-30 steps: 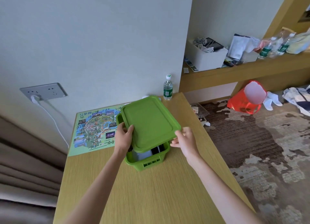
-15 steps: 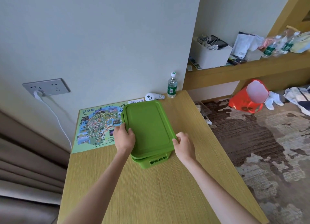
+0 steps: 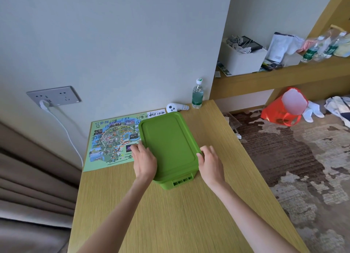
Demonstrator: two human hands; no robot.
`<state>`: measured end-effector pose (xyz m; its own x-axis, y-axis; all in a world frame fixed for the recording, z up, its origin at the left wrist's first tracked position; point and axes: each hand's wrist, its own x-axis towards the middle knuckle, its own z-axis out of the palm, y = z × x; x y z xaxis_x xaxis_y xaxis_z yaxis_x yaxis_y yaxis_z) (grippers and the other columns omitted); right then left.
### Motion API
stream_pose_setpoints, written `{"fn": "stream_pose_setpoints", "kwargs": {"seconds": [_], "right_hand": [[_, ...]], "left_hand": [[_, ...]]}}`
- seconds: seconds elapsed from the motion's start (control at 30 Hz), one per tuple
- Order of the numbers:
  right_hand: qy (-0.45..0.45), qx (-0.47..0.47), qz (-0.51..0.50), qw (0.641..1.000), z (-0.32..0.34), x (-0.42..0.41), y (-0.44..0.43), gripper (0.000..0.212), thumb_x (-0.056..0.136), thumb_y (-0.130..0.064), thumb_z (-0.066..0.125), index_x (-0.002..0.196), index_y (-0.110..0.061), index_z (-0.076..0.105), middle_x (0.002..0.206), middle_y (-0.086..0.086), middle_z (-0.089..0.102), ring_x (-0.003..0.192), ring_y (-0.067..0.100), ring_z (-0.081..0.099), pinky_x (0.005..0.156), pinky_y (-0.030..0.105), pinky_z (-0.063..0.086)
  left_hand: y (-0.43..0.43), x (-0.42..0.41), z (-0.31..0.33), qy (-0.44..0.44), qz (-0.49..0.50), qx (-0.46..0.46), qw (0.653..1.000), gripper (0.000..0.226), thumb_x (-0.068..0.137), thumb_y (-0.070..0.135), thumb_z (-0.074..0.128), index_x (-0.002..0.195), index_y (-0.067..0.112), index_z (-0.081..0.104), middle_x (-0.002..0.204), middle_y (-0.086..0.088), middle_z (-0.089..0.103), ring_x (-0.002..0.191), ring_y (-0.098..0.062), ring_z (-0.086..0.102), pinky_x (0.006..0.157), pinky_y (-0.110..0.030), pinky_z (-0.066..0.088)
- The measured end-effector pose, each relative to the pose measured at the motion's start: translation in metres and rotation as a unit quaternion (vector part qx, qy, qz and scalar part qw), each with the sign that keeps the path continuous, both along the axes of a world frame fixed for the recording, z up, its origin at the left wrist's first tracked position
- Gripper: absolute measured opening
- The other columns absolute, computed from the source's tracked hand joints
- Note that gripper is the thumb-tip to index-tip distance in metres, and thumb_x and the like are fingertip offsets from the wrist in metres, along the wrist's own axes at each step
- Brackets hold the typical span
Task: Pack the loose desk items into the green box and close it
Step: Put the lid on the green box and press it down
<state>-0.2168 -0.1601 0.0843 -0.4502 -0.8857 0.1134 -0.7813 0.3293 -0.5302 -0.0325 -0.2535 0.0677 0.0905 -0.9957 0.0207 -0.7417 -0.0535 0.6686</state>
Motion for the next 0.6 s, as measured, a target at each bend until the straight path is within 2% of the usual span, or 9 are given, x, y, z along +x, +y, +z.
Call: {"fn": "stream_pose_setpoints", "kwargs": {"seconds": [0.07,0.13,0.2,0.3,0.47,0.53,0.6], "right_hand": [[-0.015,-0.015,0.003,1.0,-0.003,-0.001,-0.001,0.018,0.1,-0.02,0.049,0.109,-0.006,0.055,0.102,0.005,0.053,0.068,0.015,0.048,0.048,0.018,0.027],[-0.056,-0.033,0.007,0.998,-0.008,-0.003,-0.001,0.018,0.1,-0.019,0.049,0.11,-0.004,0.055,0.106,0.006,0.054,0.073,0.018,0.052,0.056,0.025,0.04],[-0.133,-0.041,0.007,0.99,-0.014,-0.005,-0.001,0.019,0.099,-0.016,0.05,0.112,-0.003,0.054,0.109,0.008,0.055,0.082,0.022,0.058,0.068,0.036,0.053],[-0.237,-0.041,0.01,0.971,-0.019,-0.011,0.001,0.02,0.098,-0.013,0.052,0.116,-0.002,0.055,0.103,0.008,0.06,0.089,0.027,0.062,0.073,0.05,0.056],[-0.229,-0.061,0.018,0.971,-0.024,-0.011,-0.002,0.006,0.098,-0.012,0.053,0.102,-0.007,0.054,0.086,0.002,0.056,0.075,0.019,0.054,0.067,0.039,0.049],[-0.219,-0.055,0.015,0.974,-0.023,-0.009,-0.004,0.003,0.098,-0.012,0.052,0.1,-0.009,0.052,0.084,0.004,0.055,0.071,0.02,0.05,0.06,0.035,0.044],[-0.198,-0.03,0.01,0.98,-0.021,-0.01,-0.005,0.003,0.099,-0.014,0.051,0.101,-0.012,0.049,0.085,0.001,0.054,0.07,0.02,0.051,0.059,0.033,0.041]], "left_hand": [[0.001,0.0,-0.002,0.0,-0.003,-0.009,1.0,0.043,0.101,0.01,0.035,0.142,-0.003,0.033,0.127,-0.02,0.036,0.108,-0.039,0.049,0.078,-0.037,0.041],[0.003,-0.001,-0.005,-0.009,0.001,-0.012,1.0,0.043,0.102,0.012,0.035,0.142,-0.002,0.034,0.127,-0.02,0.036,0.101,-0.041,0.053,0.071,-0.038,0.042],[0.007,-0.001,-0.008,-0.023,0.004,-0.012,1.0,0.043,0.102,0.015,0.034,0.143,0.001,0.033,0.131,-0.02,0.036,0.093,-0.042,0.057,0.063,-0.038,0.041],[0.012,0.0,-0.013,-0.023,0.004,-0.01,1.0,0.045,0.104,0.02,0.033,0.146,0.005,0.03,0.137,-0.019,0.035,0.079,-0.041,0.062,0.056,-0.036,0.038],[0.011,-0.003,-0.014,-0.021,0.015,-0.02,0.999,0.044,0.104,0.021,0.032,0.144,0.005,0.032,0.137,-0.018,0.038,0.078,-0.042,0.062,0.055,-0.037,0.039],[0.01,-0.003,-0.009,-0.031,0.013,-0.022,0.999,0.043,0.103,0.019,0.032,0.143,0.003,0.033,0.134,-0.018,0.04,0.087,-0.042,0.061,0.055,-0.039,0.043],[0.009,-0.004,-0.005,-0.038,-0.001,-0.013,0.999,0.042,0.103,0.018,0.031,0.141,0.001,0.032,0.13,-0.018,0.042,0.101,-0.04,0.059,0.062,-0.044,0.048]]}}
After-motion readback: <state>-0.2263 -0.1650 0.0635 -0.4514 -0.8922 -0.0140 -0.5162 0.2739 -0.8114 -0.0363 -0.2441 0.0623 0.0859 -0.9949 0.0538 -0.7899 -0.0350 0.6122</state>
